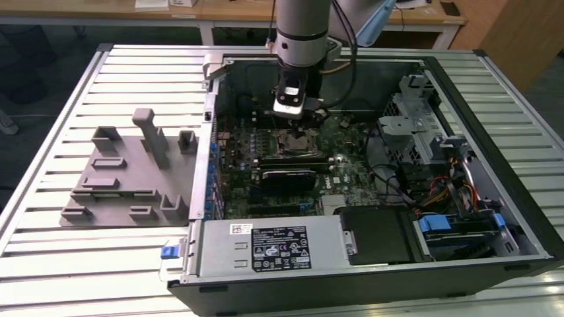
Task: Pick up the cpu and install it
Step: 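Close the cpu cover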
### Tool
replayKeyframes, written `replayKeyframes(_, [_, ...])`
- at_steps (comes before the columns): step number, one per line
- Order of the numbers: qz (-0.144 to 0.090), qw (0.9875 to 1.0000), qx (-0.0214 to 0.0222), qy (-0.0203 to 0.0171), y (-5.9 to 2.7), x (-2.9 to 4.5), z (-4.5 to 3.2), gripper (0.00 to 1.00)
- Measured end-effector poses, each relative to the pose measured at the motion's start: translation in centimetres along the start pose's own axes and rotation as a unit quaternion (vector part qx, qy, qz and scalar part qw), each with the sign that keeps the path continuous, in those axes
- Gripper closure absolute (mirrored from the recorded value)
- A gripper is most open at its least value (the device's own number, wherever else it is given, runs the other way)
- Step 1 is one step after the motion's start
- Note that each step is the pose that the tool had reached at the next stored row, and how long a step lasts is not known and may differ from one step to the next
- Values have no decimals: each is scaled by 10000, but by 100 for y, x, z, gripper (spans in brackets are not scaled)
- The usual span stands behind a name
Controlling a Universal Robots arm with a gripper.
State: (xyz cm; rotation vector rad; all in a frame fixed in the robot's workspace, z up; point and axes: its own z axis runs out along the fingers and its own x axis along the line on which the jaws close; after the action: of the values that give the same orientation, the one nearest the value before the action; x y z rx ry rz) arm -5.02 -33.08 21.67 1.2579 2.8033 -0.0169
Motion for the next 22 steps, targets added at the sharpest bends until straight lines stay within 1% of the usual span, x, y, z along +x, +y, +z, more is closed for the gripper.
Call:
replayKeyframes(3, [-262, 9997, -15, 2, 0, 0, 1, 89])
replayKeyframes(5, [-439, 9990, -26, 4, 0, 0, 1, 89])
replayKeyframes(8, [-716, 9974, -45, 9, 0, 1, 4, 89])
replayKeyframes(10, [-894, 9960, -57, 12, 0, 1, 5, 89])
replayKeyframes(13, [-1163, 9932, -75, 17, 0, 1, 7, 89])
replayKeyframes(16, [-1433, 9896, -92, 20, 0, 1, 9, 89])
replayKeyframes(18, [-1604, 9870, -102, 22, 0, 1, 10, 89])
replayKeyframes(22, [-1919, 9813, -120, 25, 0, 1, 12, 89])
